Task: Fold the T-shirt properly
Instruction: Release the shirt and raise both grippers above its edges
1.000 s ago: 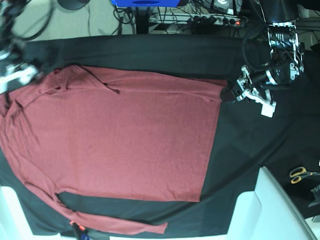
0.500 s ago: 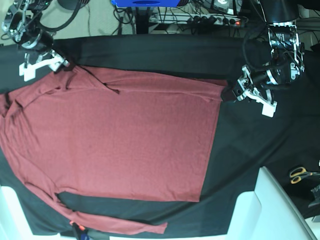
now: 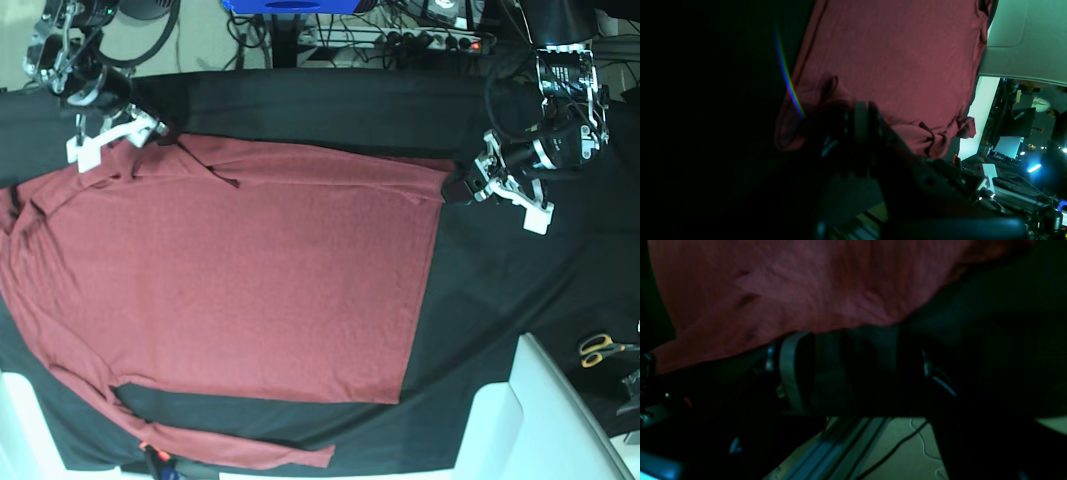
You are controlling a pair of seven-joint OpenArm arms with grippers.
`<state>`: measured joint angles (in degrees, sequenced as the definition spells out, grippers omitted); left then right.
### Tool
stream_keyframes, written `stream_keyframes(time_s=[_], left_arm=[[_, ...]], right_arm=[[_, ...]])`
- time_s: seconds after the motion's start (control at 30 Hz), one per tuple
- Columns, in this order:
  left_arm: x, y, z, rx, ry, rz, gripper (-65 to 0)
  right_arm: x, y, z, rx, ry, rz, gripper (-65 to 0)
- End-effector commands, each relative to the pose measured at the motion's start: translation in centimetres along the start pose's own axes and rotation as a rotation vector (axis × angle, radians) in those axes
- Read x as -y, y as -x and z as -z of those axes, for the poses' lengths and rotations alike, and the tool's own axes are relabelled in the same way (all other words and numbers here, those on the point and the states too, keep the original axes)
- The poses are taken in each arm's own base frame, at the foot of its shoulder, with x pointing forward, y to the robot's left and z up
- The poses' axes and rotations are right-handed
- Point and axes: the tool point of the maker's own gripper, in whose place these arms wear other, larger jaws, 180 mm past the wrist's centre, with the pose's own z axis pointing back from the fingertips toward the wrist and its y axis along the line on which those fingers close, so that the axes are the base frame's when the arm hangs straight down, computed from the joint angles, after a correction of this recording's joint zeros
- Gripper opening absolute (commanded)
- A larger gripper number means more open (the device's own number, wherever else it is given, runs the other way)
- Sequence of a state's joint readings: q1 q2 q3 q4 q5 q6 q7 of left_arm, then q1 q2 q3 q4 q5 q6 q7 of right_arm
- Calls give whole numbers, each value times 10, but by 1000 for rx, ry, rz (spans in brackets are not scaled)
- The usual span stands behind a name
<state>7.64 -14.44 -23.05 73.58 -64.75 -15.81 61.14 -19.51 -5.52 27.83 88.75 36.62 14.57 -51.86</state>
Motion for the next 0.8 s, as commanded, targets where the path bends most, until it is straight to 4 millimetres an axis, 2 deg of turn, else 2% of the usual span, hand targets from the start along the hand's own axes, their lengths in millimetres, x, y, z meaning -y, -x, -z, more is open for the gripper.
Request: stream_keyframes(time_s=[0.0, 0.1, 0.2, 0.4, 0.6, 0.77], left_arm=[[7, -11, -4, 22, 19, 20, -650], [7, -11, -4, 22, 19, 20, -650], [7, -11, -4, 22, 19, 20, -650], [7, -11, -4, 22, 19, 20, -650], [7, -11, -4, 23, 19, 20, -650], [6, -11, -4, 25, 19, 19, -650]], right_arm=[[-3, -12, -3, 34, -14, -13, -284], [-6, -16, -2, 42, -19, -15, -320], [-3, -13, 1, 28, -17, -9, -452], [0, -10, 6, 10, -17, 9, -633], [-3, -12, 6, 11, -21, 1, -647], [-15, -30, -6, 64, -28, -46, -647]])
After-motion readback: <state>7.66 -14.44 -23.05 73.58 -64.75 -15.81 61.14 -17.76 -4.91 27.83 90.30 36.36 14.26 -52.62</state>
